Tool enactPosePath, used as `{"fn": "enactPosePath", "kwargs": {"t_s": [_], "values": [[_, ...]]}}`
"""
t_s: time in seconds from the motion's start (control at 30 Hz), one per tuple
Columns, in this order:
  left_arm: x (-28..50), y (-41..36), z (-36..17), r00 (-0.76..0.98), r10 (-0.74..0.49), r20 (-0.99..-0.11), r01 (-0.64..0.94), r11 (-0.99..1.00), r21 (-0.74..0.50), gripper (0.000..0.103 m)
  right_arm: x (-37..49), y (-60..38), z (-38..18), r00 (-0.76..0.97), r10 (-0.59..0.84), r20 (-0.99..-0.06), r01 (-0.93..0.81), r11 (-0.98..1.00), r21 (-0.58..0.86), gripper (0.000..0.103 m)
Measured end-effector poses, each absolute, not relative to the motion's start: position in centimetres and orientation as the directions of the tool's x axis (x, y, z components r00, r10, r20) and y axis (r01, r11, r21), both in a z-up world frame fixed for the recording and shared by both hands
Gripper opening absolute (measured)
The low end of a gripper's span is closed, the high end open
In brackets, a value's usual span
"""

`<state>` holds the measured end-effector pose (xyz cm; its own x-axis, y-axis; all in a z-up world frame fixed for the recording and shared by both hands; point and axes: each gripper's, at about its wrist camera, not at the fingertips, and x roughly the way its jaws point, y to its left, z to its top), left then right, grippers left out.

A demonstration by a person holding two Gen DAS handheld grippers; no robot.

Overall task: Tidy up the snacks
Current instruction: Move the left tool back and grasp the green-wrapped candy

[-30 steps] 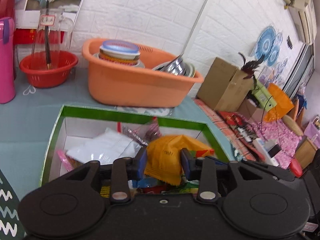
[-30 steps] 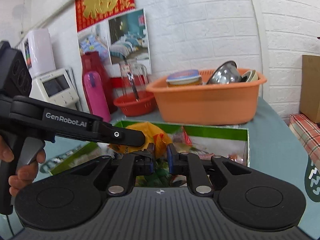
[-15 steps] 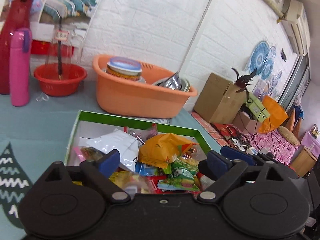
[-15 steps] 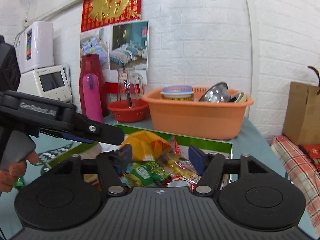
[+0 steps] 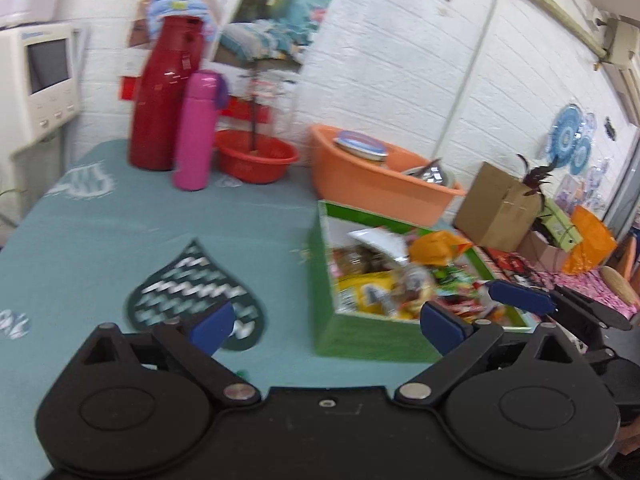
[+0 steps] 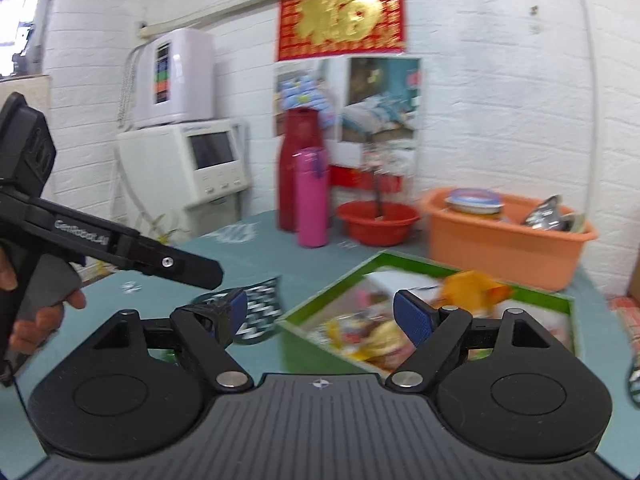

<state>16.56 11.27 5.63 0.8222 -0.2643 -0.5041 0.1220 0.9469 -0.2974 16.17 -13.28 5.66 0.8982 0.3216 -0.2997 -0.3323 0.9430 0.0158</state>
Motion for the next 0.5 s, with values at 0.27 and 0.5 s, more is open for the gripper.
{"fn": "enactPosePath", "kwargs": {"t_s": [0.27, 0.5], "values": [[16.3, 16.3, 0.8, 0.767, -0.275, -0.58, 0.038, 0.921, -0.387, 0.103, 17.7, -6.5, 1.3, 0.771, 0.483, -0.416, -0.486, 0.867, 0.106, 0.103], [16.9, 17.9, -1.6, 0.741, -0.336, -0.581, 0.06, 0.895, -0.441, 0.103, 20.0, -3.1, -1.4, 0.704, 0.506, -0.499, -0.542, 0.836, 0.082, 0.103]]}}
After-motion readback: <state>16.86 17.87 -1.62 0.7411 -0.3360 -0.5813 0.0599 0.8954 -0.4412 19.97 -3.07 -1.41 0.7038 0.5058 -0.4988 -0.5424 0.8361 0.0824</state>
